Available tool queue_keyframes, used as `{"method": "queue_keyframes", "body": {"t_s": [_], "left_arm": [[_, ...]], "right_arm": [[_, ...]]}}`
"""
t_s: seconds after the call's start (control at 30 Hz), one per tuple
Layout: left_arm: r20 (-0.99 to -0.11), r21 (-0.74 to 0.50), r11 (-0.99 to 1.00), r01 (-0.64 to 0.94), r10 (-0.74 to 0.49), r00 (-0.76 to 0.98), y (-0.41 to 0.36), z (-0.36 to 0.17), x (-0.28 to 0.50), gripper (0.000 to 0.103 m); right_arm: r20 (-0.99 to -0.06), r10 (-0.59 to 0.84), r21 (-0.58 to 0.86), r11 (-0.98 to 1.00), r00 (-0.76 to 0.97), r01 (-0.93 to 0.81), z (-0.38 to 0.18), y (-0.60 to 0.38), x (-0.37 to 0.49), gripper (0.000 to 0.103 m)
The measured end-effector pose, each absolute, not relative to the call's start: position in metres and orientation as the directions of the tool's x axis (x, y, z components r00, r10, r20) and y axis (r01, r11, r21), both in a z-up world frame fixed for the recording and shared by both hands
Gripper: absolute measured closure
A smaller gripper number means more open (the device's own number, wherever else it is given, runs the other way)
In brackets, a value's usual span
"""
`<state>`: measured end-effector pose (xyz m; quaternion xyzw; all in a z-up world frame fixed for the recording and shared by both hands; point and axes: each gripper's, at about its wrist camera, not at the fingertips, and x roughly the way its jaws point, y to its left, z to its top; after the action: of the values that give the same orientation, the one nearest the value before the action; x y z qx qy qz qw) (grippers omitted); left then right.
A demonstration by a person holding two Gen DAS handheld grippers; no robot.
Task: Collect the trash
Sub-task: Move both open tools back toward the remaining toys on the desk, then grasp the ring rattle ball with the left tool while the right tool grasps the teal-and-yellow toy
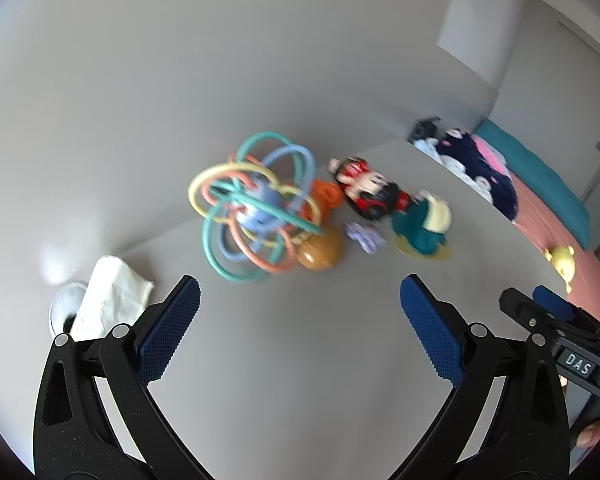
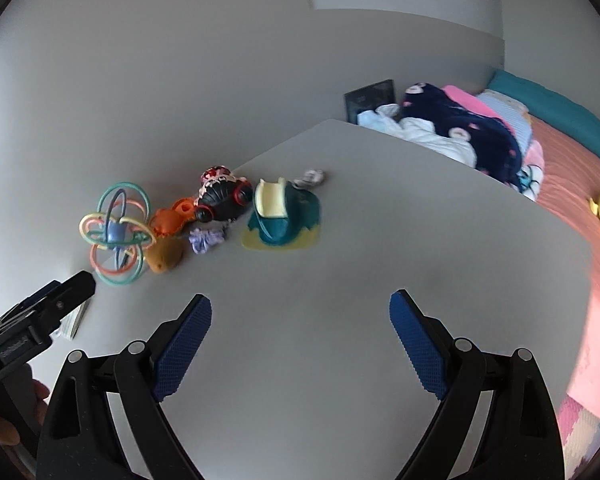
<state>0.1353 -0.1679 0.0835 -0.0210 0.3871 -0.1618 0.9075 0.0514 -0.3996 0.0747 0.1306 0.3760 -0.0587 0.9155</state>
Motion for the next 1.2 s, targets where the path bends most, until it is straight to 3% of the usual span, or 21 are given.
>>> {"method": "queue_keyframes", "body": {"t_s": [0.27,0.43,0.7,0.8,0.83,0.93,1.03,1.2], "left_arm": [[-0.711,-0.207,0.956,0.210,-0.294,0.638,-0.166,0.068,0.188,0.006],[-0.708,-0.205,0.964,0.169,-0.265,0.654,-0.170,0.061,0.206,0.006],[-0.724,-0.260,0.957,0.126,-0.280,0.631,-0.165,0.047,0.225,0.006],[-0.726,-0.289,0.950,0.117,-0.298,0.620,-0.165,0.044,0.231,0.006],[-0.727,-0.298,0.947,0.119,-0.306,0.615,-0.167,0.042,0.233,0.006],[-0.710,-0.352,0.923,0.157,-0.373,0.598,-0.166,0.038,0.233,0.023],[-0.691,-0.352,0.918,0.181,-0.385,0.612,-0.167,0.045,0.224,0.033],[-0.652,-0.357,0.910,0.212,-0.406,0.640,-0.162,0.061,0.201,0.038]], "right_arm": [[-0.726,-0.065,0.110,0.972,0.685,0.209,0.063,-0.385,0.128,0.013],[-0.758,-0.079,0.094,0.969,0.647,0.230,0.050,-0.385,0.154,0.034],[-0.776,-0.100,0.080,0.964,0.623,0.253,0.035,-0.387,0.176,0.040],[-0.790,-0.096,0.073,0.966,0.605,0.248,0.031,-0.387,0.183,0.066],[-0.790,-0.091,0.078,0.966,0.607,0.247,0.031,-0.388,0.182,0.066],[-0.782,-0.059,0.127,0.959,0.620,0.253,0.033,-0.395,0.173,0.067],[-0.766,-0.052,0.146,0.956,0.641,0.253,0.040,-0.403,0.159,0.067],[-0.741,-0.018,0.201,0.948,0.671,0.247,0.060,-0.416,0.126,0.067]]}}
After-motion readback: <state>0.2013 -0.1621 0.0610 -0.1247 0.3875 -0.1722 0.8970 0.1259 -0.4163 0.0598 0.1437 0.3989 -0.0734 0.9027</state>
